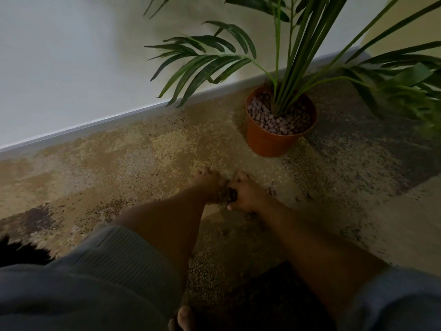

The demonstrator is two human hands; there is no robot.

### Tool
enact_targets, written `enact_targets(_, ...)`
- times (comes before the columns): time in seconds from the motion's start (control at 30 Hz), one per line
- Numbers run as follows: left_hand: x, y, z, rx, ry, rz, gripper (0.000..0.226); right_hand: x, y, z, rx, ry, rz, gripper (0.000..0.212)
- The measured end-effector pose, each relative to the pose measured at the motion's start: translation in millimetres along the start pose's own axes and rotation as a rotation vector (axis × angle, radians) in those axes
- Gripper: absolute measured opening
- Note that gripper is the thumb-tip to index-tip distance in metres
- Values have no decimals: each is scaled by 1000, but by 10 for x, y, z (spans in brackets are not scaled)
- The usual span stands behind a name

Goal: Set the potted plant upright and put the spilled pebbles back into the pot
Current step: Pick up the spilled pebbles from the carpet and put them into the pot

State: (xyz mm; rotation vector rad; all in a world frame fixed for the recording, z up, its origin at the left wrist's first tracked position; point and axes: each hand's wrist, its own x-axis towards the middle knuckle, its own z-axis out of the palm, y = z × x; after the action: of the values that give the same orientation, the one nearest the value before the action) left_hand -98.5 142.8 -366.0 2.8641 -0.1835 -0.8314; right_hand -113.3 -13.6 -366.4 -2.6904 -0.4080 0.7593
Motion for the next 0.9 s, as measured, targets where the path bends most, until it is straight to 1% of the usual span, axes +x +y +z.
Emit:
enact_targets(0.13, -15, -1, 9, -85, 20, 82, 33, 0, 20, 67, 62, 45, -69, 55)
enact_targets(0.23, -14, 6, 6, -101, 49, 132, 24, 3, 7, 103, 62, 60, -83, 47)
enact_targets(0.4, -2, 10, 13, -23, 33, 145, 20, 10, -54, 106, 55, 81, -85, 36)
enact_targets(0.53, -14, 19, -2, -29, 28, 150, 33, 3, -62, 57, 104, 135, -84, 24)
enact_targets(0.7, -54, 58, -30, 12, -7, 131, 30, 15, -46, 37, 177, 169, 10, 10)
enact_targets(0.8, -66, 56, -38, 31, -52, 111, 34, 13, -41, 34, 397, 185, 140, 11)
enact_targets(0.83, -74, 57, -42, 36, -62, 112, 37, 17, -38, 30, 515, 181, 202, 10)
enact_targets(0.9, -77, 64, -44, 23, -70, 116, 38, 20, -38, 7, 825, 152, 336, 8)
